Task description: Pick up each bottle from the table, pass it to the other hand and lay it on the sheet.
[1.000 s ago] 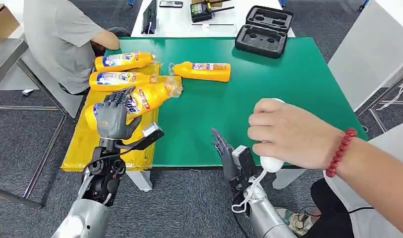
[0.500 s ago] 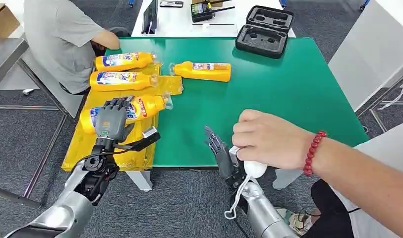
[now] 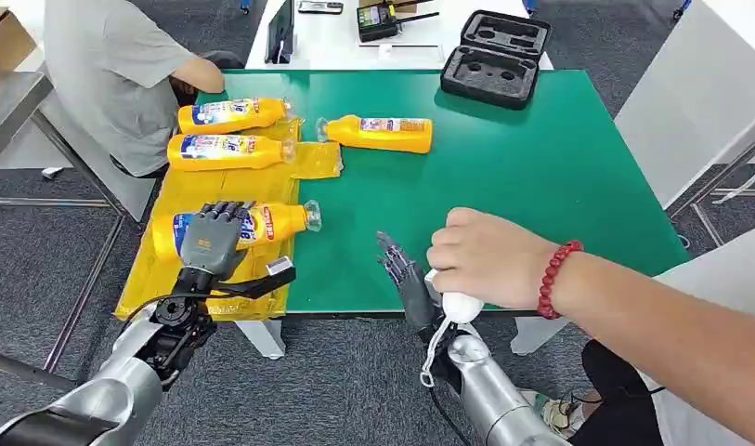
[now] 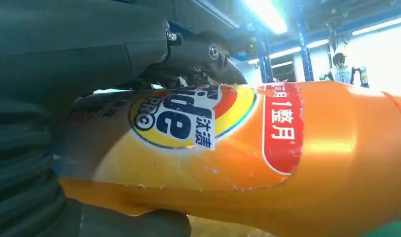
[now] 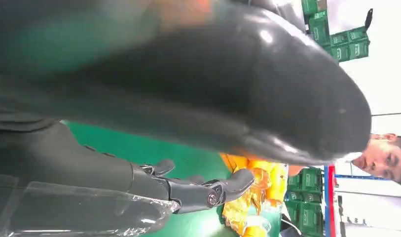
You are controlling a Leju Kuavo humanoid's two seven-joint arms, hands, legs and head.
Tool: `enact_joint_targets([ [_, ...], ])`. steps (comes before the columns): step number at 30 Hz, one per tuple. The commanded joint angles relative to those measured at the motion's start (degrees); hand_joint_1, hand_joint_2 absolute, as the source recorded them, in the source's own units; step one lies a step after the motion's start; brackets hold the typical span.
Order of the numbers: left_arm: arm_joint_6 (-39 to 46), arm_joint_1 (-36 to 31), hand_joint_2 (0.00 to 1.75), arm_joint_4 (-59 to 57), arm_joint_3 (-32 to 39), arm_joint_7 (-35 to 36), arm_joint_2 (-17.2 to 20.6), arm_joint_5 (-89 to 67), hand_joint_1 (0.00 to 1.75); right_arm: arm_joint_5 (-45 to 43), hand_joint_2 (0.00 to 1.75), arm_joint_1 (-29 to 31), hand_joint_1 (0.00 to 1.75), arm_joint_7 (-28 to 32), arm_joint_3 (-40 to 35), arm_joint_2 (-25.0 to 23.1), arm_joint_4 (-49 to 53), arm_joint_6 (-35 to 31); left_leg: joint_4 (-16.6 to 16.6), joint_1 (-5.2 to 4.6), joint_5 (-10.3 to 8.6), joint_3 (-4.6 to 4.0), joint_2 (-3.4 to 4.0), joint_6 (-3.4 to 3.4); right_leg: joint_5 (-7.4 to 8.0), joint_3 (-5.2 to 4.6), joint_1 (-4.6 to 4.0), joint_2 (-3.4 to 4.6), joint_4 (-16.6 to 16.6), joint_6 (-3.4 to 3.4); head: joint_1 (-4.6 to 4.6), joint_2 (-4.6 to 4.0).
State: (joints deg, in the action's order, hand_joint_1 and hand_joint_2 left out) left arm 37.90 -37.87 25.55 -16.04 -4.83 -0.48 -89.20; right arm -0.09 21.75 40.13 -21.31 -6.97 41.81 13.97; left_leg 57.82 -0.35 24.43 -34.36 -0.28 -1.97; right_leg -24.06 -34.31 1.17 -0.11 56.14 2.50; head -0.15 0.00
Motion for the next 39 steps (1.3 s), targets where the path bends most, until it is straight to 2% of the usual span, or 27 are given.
enact_joint_targets([
  [1,2.1,-3.44,1.75,-7.65,-1.77,-5.36,0.99,1.55,1.75,-0.61,0.0,3.26,0.0,-0.13,-2.75,1.12,-3.98,0.87,0.03,0.07,0.07,0.11,0.05,0.09,-0.04,0.12,-0.07,0.04,-0.01,-0.09,0.0,0.0],
  [4,2.1,-4.09,1.75,-10.82,-1.31,-6.9,0.75,1.56,1.68,-1.34,0.0,4.1,0.0,-0.13,-3.29,1.0,-4.99,1.04,0.06,0.12,0.13,0.2,0.11,0.13,-0.07,0.21,-0.12,0.09,0.0,-0.13,0.0,0.0],
  [6,2.02,-4.25,1.75,-12.28,-0.3,-8.11,0.64,2.61,1.75,-1.59,0.0,4.41,0.0,-0.13,-3.44,0.69,-5.28,1.16,0.06,0.12,0.12,0.21,0.11,0.13,-0.07,0.22,-0.13,0.09,0.01,-0.14,-0.02,0.0],
  [9,1.49,-4.37,1.75,-13.56,0.24,-8.14,1.32,2.74,1.66,-1.76,0.0,4.78,0.0,-0.13,-4.04,0.34,-5.63,1.34,0.05,0.1,0.1,0.17,0.1,0.13,-0.06,0.17,-0.1,0.09,0.01,-0.13,0.0,0.0],
  [15,1.51,-4.2,1.75,-13.6,0.41,-8.36,1.66,2.9,1.69,-1.79,0.0,5.04,0.0,-0.13,-4.14,0.27,-5.88,1.48,0.03,0.07,0.06,0.08,0.08,0.09,-0.03,0.08,-0.07,0.07,0.02,-0.08,-0.02,0.0],
  [17,0.12,-3.71,1.75,-13.65,2.65,-9.35,1.69,4.99,1.71,-1.99,0.0,5.49,0.0,-0.13,-4.45,0.22,-6.18,1.82,0.05,0.07,0.06,0.05,0.08,0.09,-0.03,0.06,-0.07,0.07,0.03,-0.08,-0.02,0.0],
  [23,-1.76,-2.74,1.75,-13.8,5.73,-11.03,2.21,7.4,1.4,-2.49,0.0,5.37,0.0,-0.13,-4.73,0.41,-5.76,1.43,0.03,0.08,0.08,0.12,0.12,0.1,-0.04,0.13,-0.08,0.11,0.0,-0.1,0.0,0.0],
  [24,-2.02,-2.63,1.75,-13.84,6.28,-11.66,2.14,8.05,0.77,-2.48,0.0,5.34,0.0,-0.13,-4.76,0.47,-5.64,1.33,0.07,0.12,0.13,0.18,0.15,0.14,-0.07,0.19,-0.12,0.14,0.03,-0.14,0.0,0.0],
  [25,-2.16,-2.54,1.75,-13.88,6.35,-11.98,2.18,8.17,0.02,-2.54,0.0,5.32,0.0,-0.13,-4.75,0.5,-5.6,1.4,0.01,0.07,0.07,0.11,0.1,0.1,-0.03,0.11,-0.07,0.09,0.0,-0.1,0.0,0.0],
  [26,-1.46,-2.19,0.0,-13.74,7.0,-11.96,2.15,8.69,0.0,-2.67,0.0,5.31,0.0,-0.13,-4.69,0.51,-5.56,1.36,0.05,0.12,0.12,0.17,0.13,0.13,-0.06,0.18,-0.12,0.11,0.01,-0.13,0.0,0.0],
  [39,-2.74,-1.99,0.0,-13.9,5.42,-13.8,2.39,5.9,0.0,-3.19,0.0,6.09,0.0,-0.13,-4.5,0.56,-6.34,1.5,0.06,0.14,0.13,0.2,0.08,0.15,-0.09,0.23,-0.13,0.07,0.01,-0.15,0.0,0.0],
])
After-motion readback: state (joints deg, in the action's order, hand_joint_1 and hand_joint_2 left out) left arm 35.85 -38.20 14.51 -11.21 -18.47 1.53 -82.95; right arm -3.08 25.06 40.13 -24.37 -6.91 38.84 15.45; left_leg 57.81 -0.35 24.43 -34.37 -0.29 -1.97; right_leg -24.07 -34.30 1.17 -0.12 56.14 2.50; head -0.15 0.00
